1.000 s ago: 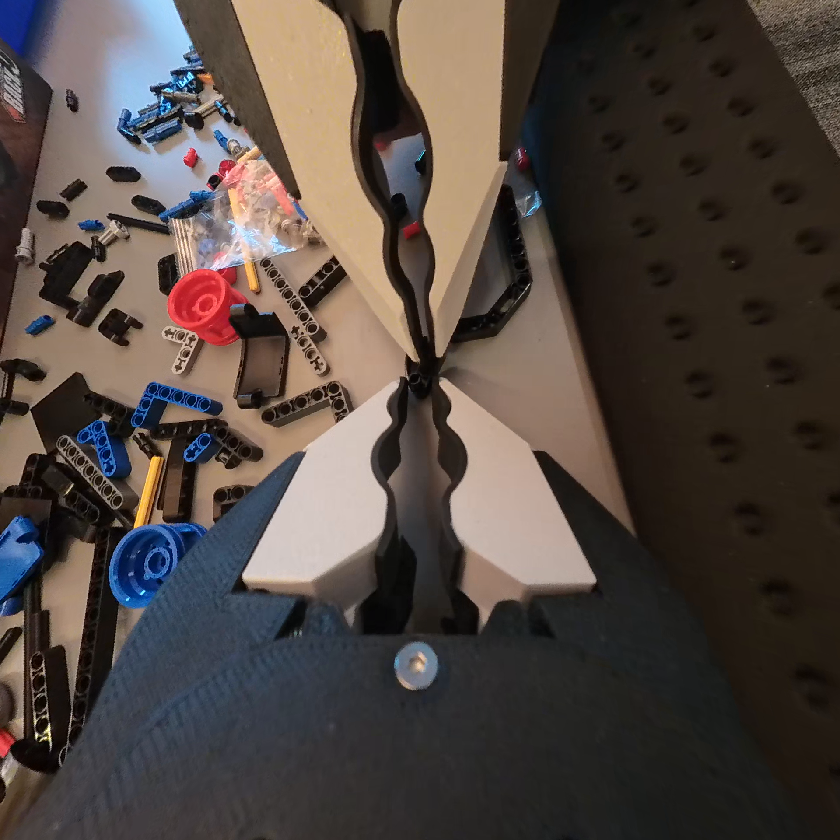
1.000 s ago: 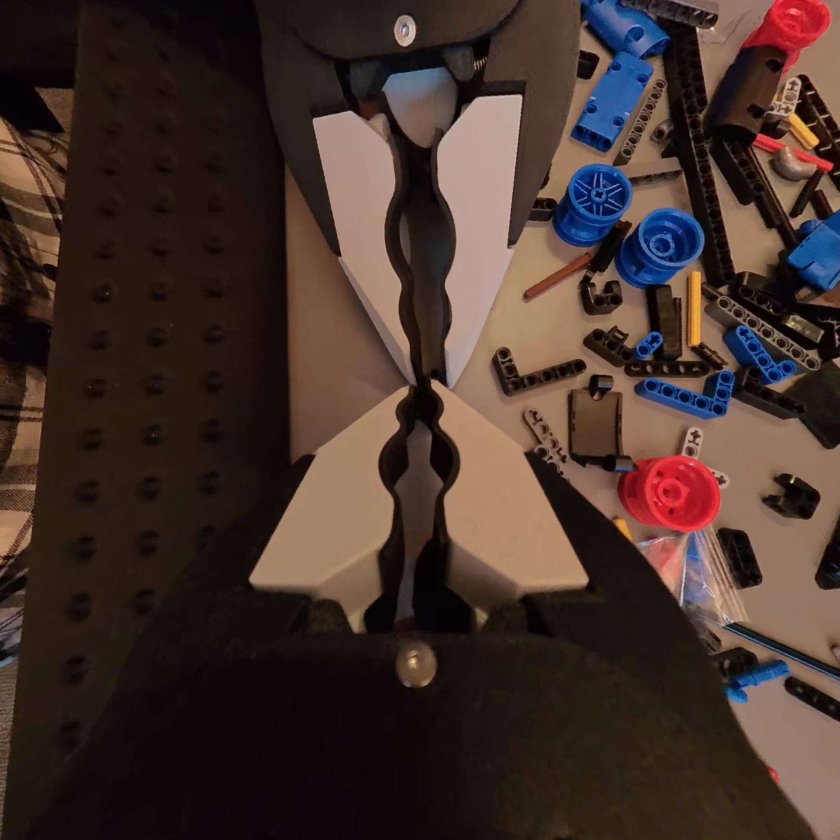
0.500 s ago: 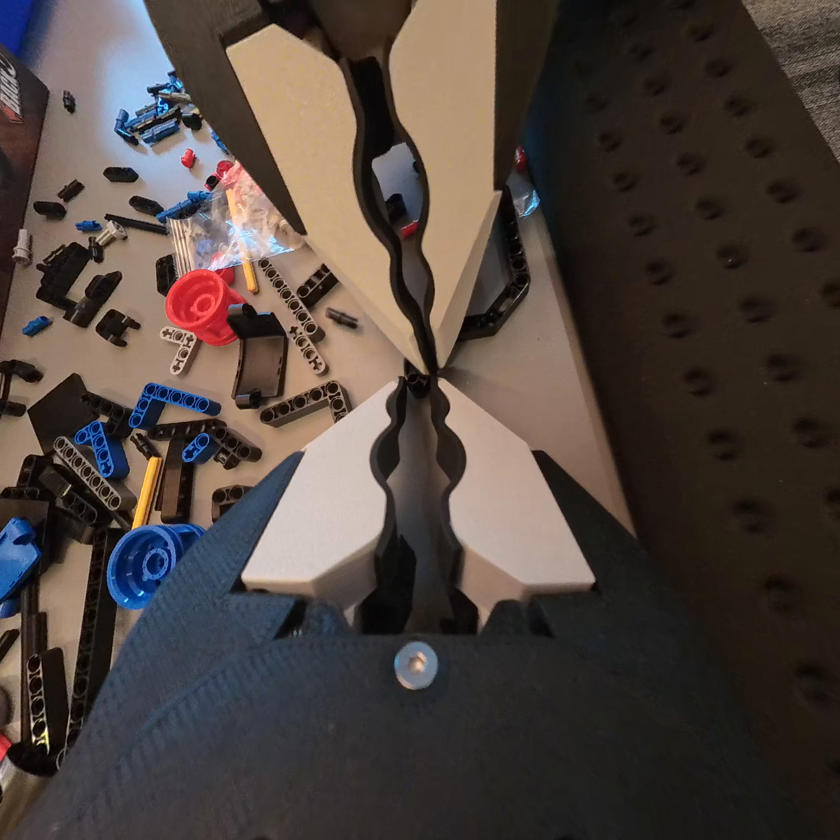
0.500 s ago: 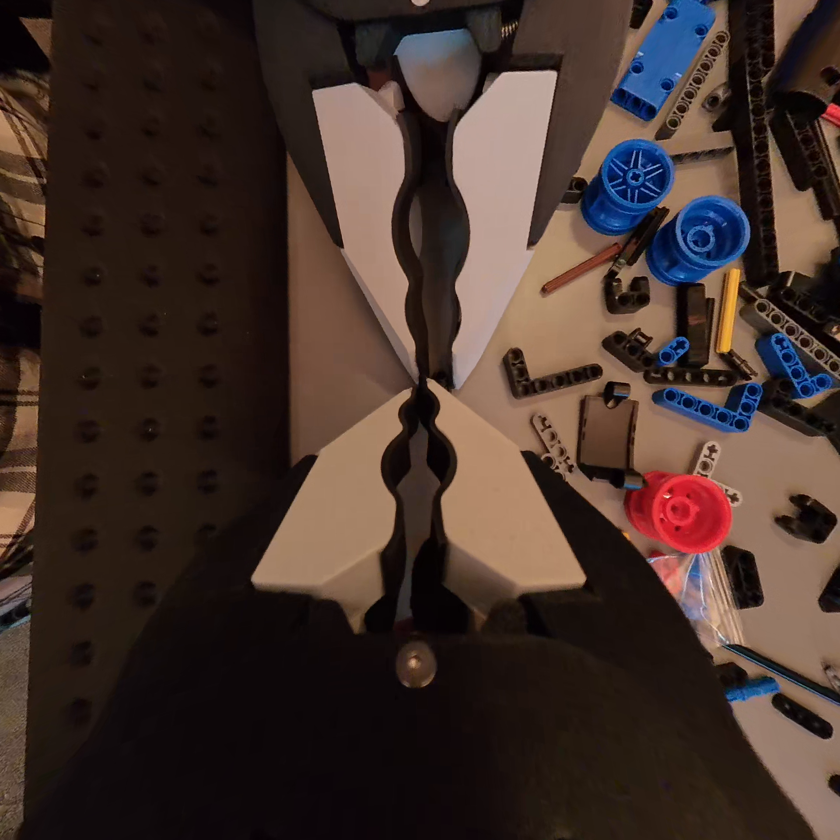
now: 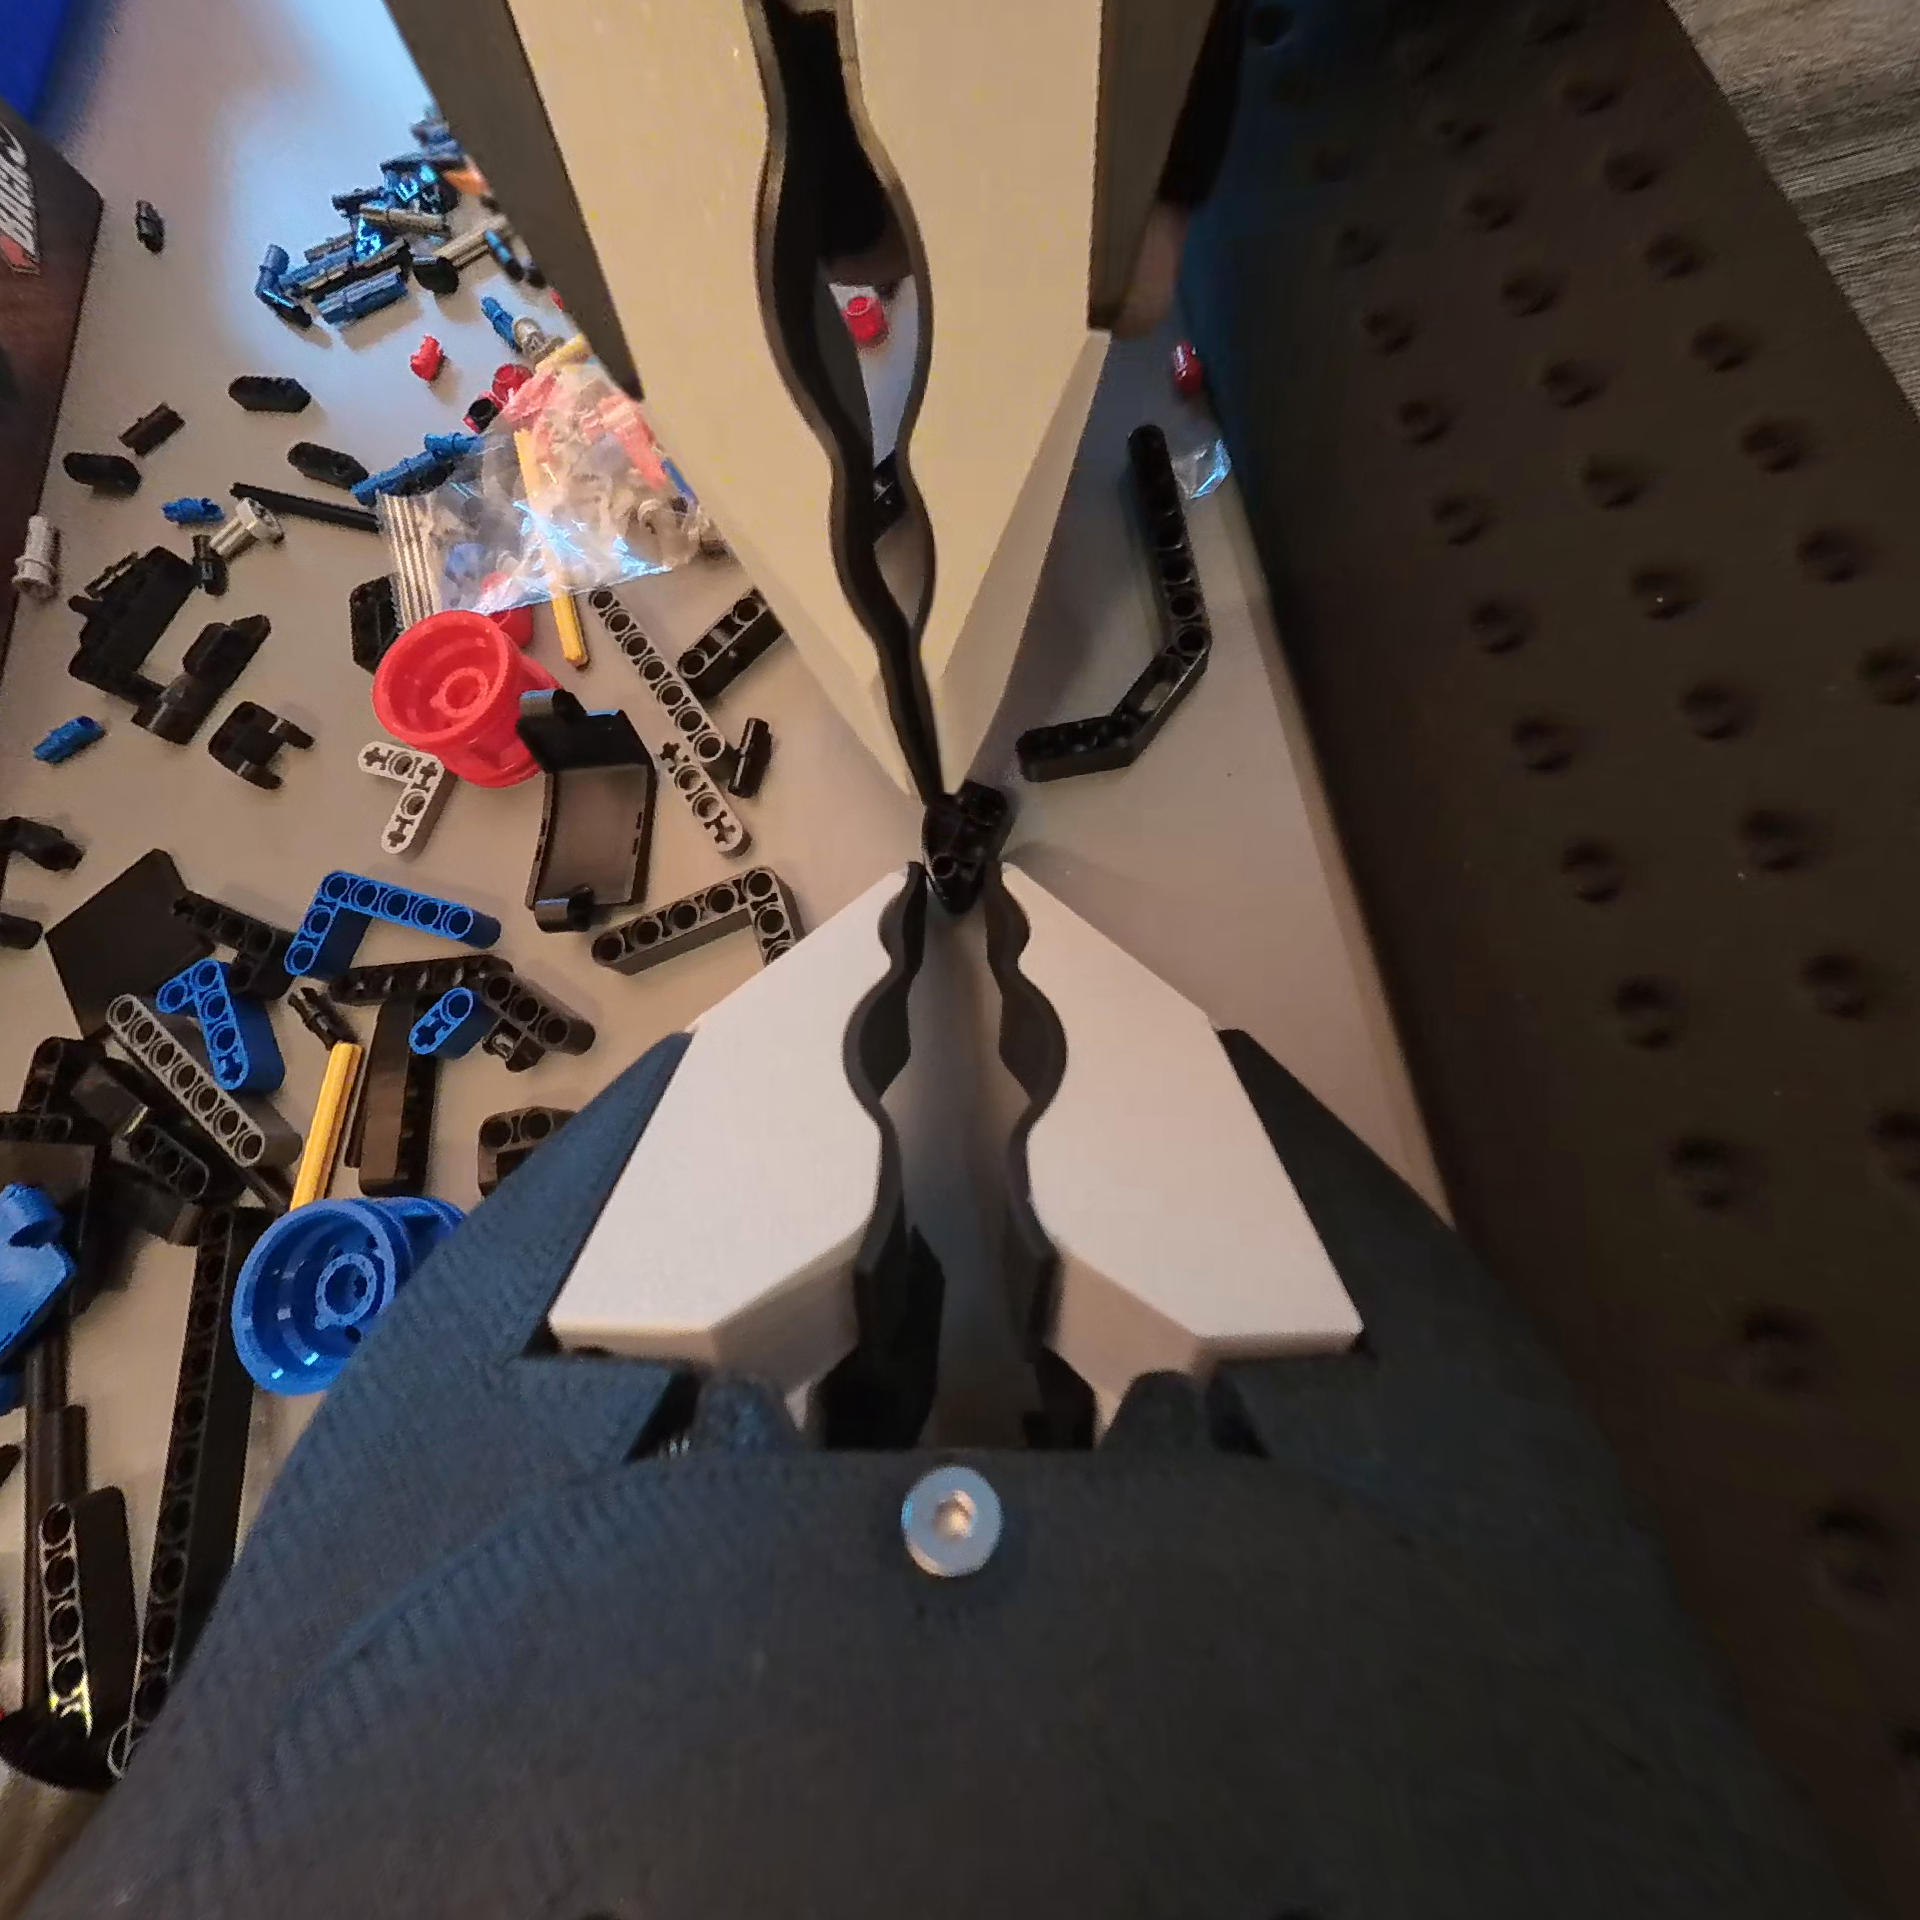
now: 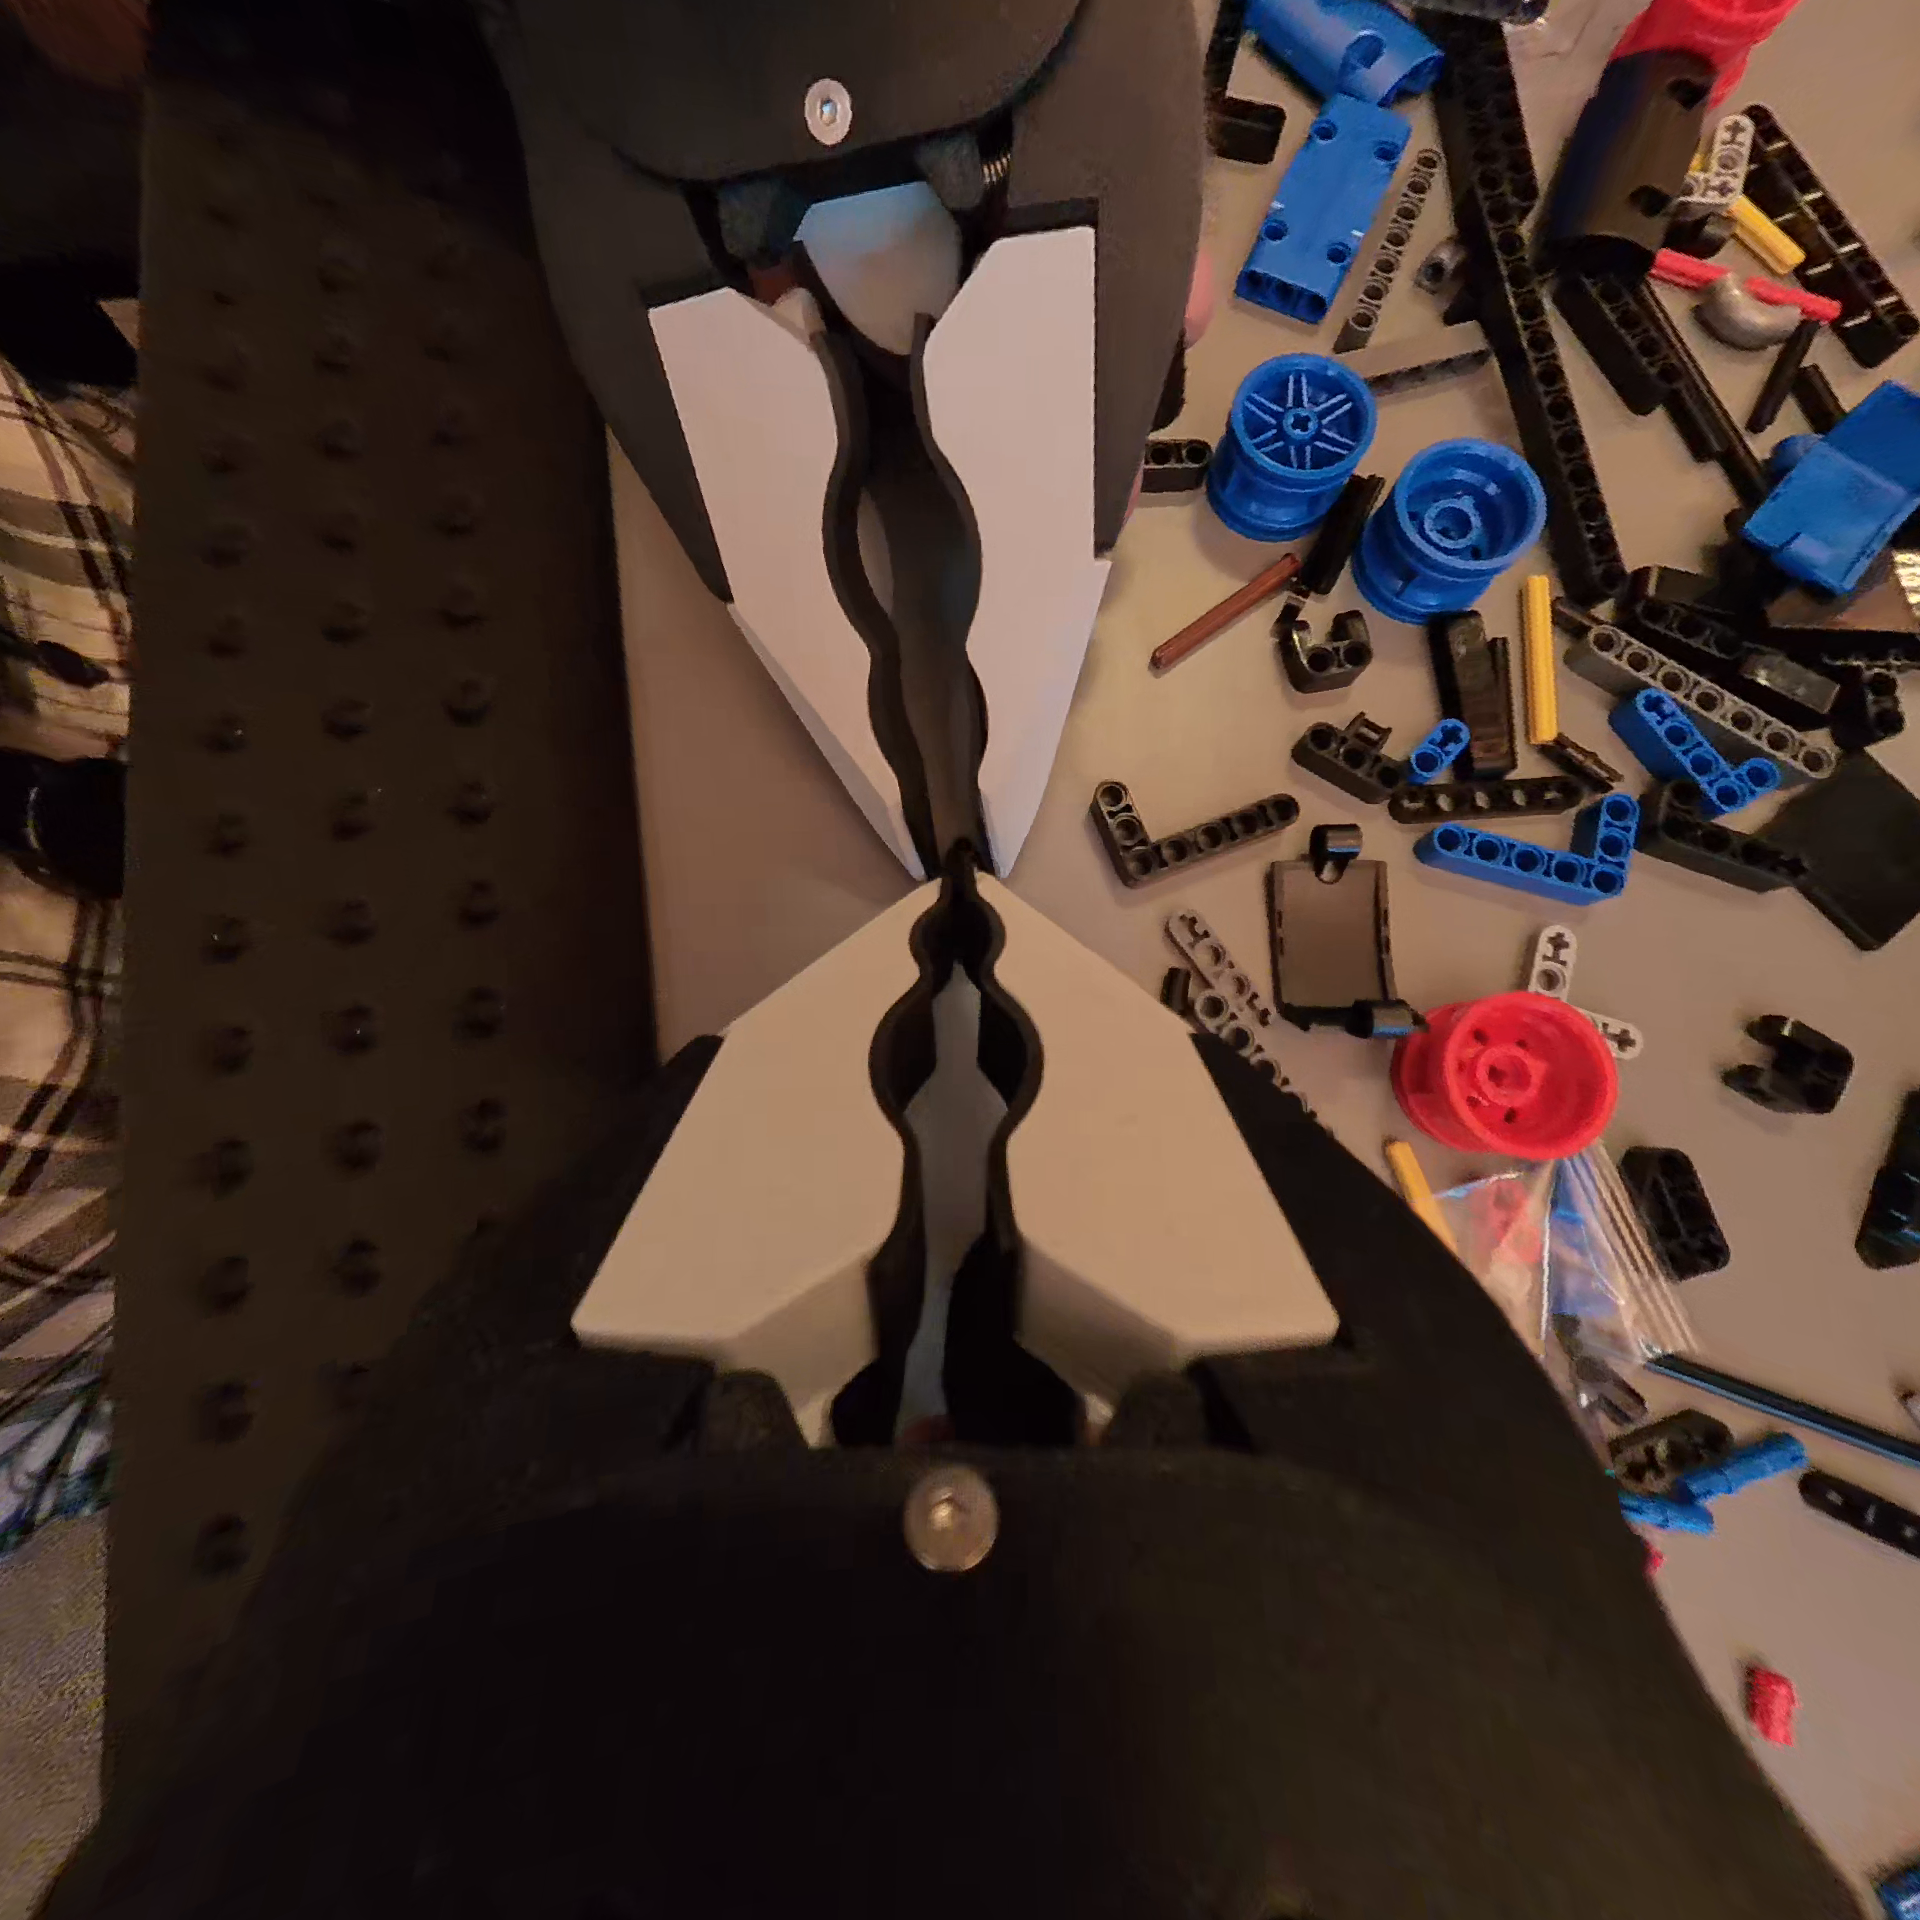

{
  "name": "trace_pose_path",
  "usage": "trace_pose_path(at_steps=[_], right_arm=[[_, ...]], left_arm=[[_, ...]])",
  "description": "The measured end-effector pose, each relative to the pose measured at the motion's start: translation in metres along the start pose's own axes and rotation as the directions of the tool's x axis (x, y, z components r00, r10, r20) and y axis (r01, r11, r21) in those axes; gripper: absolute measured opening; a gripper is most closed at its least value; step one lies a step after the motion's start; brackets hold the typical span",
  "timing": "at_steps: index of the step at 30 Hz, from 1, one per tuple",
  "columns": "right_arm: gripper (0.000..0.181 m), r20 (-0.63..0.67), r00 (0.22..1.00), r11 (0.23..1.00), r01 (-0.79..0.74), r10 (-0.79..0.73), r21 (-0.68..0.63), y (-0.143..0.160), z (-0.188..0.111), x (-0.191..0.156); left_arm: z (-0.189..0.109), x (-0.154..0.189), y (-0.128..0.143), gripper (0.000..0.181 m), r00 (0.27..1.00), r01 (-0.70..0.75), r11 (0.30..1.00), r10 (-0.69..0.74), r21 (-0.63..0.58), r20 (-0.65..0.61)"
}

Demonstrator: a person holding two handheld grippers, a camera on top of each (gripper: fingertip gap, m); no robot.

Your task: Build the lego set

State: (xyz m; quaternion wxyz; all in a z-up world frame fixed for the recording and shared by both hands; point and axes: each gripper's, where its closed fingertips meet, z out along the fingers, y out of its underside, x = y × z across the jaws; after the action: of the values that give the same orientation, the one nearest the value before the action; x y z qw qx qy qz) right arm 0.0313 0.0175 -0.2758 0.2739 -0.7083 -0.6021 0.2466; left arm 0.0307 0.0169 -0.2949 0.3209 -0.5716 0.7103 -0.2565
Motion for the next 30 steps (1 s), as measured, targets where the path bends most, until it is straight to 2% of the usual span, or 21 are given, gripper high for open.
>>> trace_pose_path(at_steps=[5, 10, 13, 16, 23, 26, 29, 30], right_arm=[[0.0, -0.036, 0.999, 0.999, -0.036, 0.036, -0.009, 0.007, -0.001, -0.001], [0.006, -0.21, 0.976, 0.998, -0.064, 0.057, -0.026, 0.017, -0.019, 0.027], [0.011, -0.25, 0.966, 0.993, -0.083, 0.06, -0.082, 0.032, -0.013, 0.037], [0.013, -0.276, 0.957, 0.991, -0.114, 0.09, -0.07, 0.034, -0.008, 0.044], [0.002, -0.207, 0.965, 0.983, -0.176, 0.163, -0.047, 0.03, -0.002, 0.044], [0.003, -0.182, 0.966, 0.982, -0.188, 0.184, -0.006, 0.024, -0.002, 0.041], [0.002, -0.143, 0.967, 0.977, -0.203, 0.21, 0.061, 0.013, -0.01, 0.034], [0.002, -0.124, 0.968, 0.974, -0.211, 0.22, 0.082, 0.009, -0.013, 0.031]], left_arm=[[0.0, 0.0, 0.0, 0.009, 1.0, 0.002, 1.0, -0.002, -0.001, -0.002], [0.0, -0.002, 0.0, 0.011, 1.0, 0.003, 1.0, -0.003, -0.004, 0.005], [0.001, -0.004, 0.0, 0.012, 1.0, 0.014, 1.0, -0.014, -0.005, 0.008], [0.001, -0.005, 0.0, 0.012, 1.0, 0.017, 1.0, -0.017, -0.005, 0.01], [0.001, -0.005, 0.0, 0.013, 1.0, 0.018, 1.0, -0.018, -0.005, 0.013], [-0.002, -0.009, 0.001, 0.026, 0.999, 0.011, 1.0, -0.011, -0.006, 0.033], [-0.014, -0.015, -0.016, 0.03, 0.998, 0.029, 0.995, -0.035, 0.094, 0.06], [-0.02, -0.024, -0.024, 0.029, 0.993, 0.01, 0.991, -0.026, 0.133, 0.116]])
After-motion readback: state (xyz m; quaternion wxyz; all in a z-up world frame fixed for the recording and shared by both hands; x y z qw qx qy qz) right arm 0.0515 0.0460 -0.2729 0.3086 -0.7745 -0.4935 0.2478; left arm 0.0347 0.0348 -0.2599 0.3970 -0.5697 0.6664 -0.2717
